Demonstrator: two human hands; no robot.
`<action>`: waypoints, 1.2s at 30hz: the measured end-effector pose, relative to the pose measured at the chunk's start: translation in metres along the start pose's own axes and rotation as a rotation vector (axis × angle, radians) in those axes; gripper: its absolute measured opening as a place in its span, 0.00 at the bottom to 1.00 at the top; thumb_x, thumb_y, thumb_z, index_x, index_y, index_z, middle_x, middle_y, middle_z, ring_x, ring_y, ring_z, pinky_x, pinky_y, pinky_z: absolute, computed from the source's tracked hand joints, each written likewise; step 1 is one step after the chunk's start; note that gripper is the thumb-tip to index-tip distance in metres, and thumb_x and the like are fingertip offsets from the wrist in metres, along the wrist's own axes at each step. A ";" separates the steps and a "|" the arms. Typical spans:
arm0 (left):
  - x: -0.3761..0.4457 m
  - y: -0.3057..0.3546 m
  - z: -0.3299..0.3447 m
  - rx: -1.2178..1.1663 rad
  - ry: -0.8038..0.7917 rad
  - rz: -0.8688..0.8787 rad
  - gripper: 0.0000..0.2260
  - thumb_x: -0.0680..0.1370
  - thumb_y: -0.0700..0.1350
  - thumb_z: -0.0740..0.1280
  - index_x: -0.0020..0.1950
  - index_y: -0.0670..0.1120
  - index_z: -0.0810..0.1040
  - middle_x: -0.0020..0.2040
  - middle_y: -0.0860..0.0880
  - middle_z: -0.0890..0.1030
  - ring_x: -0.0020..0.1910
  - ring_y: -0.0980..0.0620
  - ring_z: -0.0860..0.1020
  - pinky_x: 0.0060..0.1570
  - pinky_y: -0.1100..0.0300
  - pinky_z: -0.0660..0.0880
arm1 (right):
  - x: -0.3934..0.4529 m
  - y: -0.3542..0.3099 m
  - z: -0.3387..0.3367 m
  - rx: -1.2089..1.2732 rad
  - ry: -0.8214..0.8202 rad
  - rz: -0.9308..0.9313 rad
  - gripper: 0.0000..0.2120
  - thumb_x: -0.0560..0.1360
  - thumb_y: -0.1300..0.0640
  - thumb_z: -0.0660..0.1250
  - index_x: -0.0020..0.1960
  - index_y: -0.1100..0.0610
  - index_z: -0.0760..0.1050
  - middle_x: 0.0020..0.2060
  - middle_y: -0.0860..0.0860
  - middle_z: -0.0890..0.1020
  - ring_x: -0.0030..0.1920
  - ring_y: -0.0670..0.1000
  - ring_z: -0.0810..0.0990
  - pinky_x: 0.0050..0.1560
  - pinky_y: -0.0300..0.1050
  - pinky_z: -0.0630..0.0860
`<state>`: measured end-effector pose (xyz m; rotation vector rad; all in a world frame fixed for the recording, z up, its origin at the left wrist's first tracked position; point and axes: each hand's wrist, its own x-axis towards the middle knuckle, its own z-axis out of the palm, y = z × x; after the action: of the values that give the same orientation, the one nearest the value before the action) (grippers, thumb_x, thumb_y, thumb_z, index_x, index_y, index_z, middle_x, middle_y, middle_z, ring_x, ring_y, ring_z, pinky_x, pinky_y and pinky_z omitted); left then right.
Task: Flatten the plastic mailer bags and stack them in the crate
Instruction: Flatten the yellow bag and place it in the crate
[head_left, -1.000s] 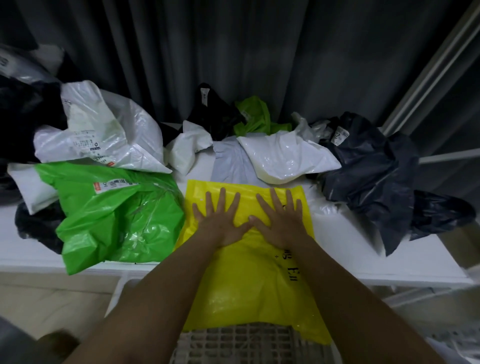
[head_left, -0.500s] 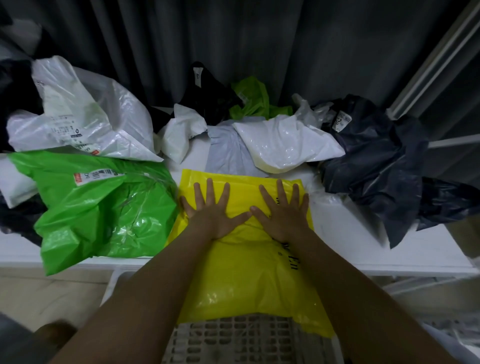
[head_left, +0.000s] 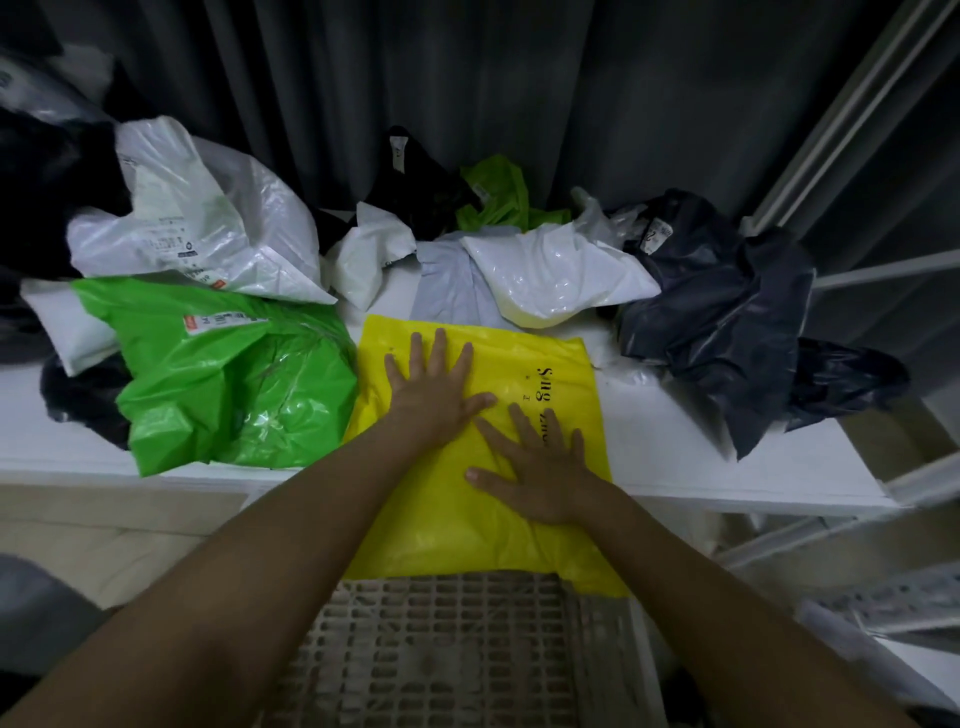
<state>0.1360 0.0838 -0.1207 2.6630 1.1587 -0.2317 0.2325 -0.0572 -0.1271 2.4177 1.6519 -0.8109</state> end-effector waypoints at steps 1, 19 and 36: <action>-0.010 0.001 -0.003 -0.028 -0.052 0.016 0.33 0.78 0.67 0.47 0.78 0.55 0.41 0.78 0.47 0.37 0.76 0.41 0.36 0.71 0.36 0.39 | 0.000 0.002 0.005 -0.020 0.030 -0.006 0.37 0.72 0.25 0.46 0.75 0.35 0.37 0.76 0.46 0.34 0.75 0.60 0.30 0.70 0.67 0.33; -0.095 -0.007 0.038 0.027 0.093 0.165 0.40 0.67 0.64 0.29 0.79 0.51 0.43 0.79 0.45 0.42 0.77 0.45 0.40 0.73 0.46 0.41 | -0.063 -0.004 0.047 -0.393 0.389 -0.251 0.53 0.61 0.24 0.63 0.77 0.53 0.56 0.75 0.58 0.60 0.74 0.64 0.60 0.66 0.69 0.63; -0.166 -0.052 0.063 0.308 0.271 0.275 0.26 0.68 0.37 0.51 0.61 0.34 0.78 0.58 0.36 0.80 0.57 0.39 0.80 0.48 0.44 0.79 | -0.101 0.028 0.073 -0.399 0.513 -0.037 0.26 0.72 0.59 0.50 0.70 0.60 0.62 0.65 0.63 0.75 0.62 0.62 0.77 0.55 0.61 0.76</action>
<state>-0.0177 -0.0152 -0.1498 3.1660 0.8646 0.0010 0.2040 -0.1798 -0.1468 2.4176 1.7946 0.1613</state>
